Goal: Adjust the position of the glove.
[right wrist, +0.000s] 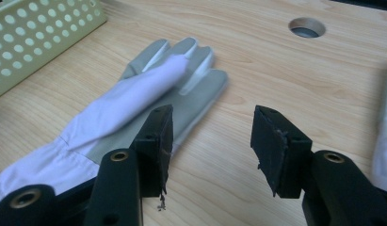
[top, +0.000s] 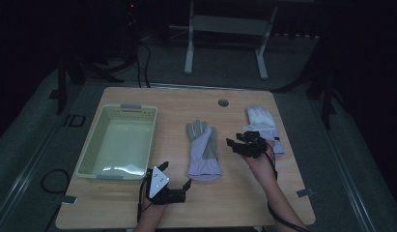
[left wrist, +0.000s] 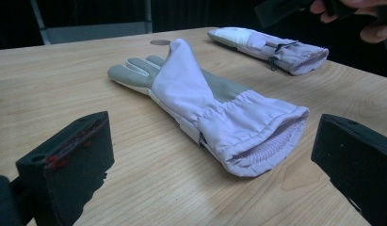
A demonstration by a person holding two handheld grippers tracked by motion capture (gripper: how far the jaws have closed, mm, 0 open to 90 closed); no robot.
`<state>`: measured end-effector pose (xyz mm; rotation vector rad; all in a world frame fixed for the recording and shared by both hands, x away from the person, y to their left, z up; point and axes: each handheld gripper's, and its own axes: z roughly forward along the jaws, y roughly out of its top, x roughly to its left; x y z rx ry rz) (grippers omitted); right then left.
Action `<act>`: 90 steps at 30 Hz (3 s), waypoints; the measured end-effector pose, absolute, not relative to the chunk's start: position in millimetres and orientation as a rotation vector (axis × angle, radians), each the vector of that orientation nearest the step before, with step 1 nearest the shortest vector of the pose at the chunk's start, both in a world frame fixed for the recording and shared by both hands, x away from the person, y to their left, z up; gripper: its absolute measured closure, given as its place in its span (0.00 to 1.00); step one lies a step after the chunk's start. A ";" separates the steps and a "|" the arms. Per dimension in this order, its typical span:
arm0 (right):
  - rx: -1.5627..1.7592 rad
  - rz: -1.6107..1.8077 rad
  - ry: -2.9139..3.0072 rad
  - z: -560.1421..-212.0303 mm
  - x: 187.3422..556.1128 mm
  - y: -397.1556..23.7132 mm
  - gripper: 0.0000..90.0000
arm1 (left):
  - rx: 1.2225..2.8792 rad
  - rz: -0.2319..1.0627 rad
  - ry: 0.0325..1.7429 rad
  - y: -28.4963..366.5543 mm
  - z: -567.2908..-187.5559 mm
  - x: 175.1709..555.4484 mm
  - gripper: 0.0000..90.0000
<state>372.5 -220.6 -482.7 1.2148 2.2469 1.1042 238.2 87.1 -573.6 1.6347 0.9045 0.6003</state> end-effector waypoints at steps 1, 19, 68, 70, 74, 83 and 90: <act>1.216 1.101 2.242 -481.3 373.1 -225.7 0.53 | 1.634 0.598 0.905 87.3 -573.6 238.2 0.00; 1.230 0.918 2.115 -462.8 412.8 -340.4 0.54 | 1.630 0.594 0.910 87.8 -573.8 238.5 0.00; 1.521 0.832 2.178 -519.5 467.4 -344.5 0.88 | 1.635 0.604 0.904 86.7 -573.7 237.7 0.00; 1.516 0.849 2.165 -512.2 462.6 -344.9 0.88 | 1.635 0.604 0.905 86.7 -573.7 237.7 0.00; 1.485 0.910 2.154 -493.5 448.6 -343.9 0.88 | 1.635 0.605 0.906 86.7 -573.7 237.8 0.00; 1.375 1.074 2.184 -447.4 396.8 -327.9 0.89 | 1.634 0.603 0.907 86.9 -573.7 237.9 0.00; 1.352 1.111 2.188 -431.8 359.6 -315.5 0.89 | 1.635 0.603 0.906 86.8 -573.7 237.8 0.00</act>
